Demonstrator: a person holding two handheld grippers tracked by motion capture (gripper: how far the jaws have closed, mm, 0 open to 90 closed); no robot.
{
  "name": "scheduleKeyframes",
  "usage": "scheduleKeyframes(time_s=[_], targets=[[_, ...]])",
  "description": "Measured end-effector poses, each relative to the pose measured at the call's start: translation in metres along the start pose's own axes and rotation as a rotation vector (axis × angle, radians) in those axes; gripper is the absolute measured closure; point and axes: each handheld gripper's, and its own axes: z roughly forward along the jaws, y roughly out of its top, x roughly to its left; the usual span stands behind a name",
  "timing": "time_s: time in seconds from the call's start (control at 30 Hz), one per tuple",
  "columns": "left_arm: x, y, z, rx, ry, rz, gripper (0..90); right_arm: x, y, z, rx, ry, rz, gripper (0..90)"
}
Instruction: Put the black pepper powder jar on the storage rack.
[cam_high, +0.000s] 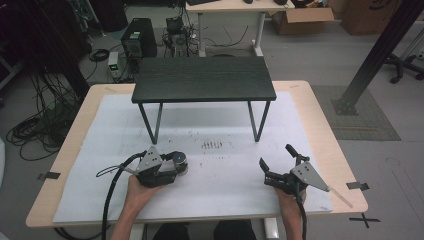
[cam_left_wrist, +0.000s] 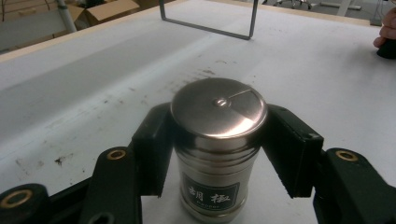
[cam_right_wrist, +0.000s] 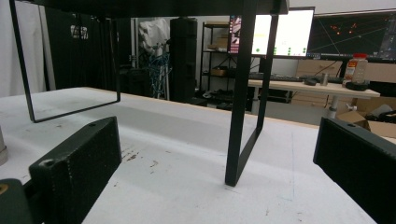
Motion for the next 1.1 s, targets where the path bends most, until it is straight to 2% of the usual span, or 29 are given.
scheduleKeyframes(time_s=[0.23, 0.47, 0.8, 1.0, 1.1], targets=[[0.0006, -0.0004, -0.0001, -0.002, 0.004, -0.011, 48.7, 0.0, 0.0, 0.0001, 0.001, 0.0, 0.001, 0.7], [0.0004, -0.0036, -0.0001, -0.027, 0.006, -0.023, 48.9, 0.0, 0.0, 0.0001, 0.002, -0.001, 0.001, 0.8], [0.0004, -0.0027, -0.0007, -0.025, 0.014, -0.038, 49.0, -0.0001, 0.0, 0.0001, 0.001, -0.001, 0.001, 0.9], [-0.0013, -0.0001, -0.0034, -0.021, 0.013, -0.029, 49.1, -0.0001, 0.0001, 0.0003, 0.002, 0.0, -0.001, 1.0], [-0.0031, 0.0039, -0.0058, -0.023, 0.017, -0.009, 49.1, 0.0, 0.0001, 0.0003, 0.002, 0.0, -0.001, 1.0]])
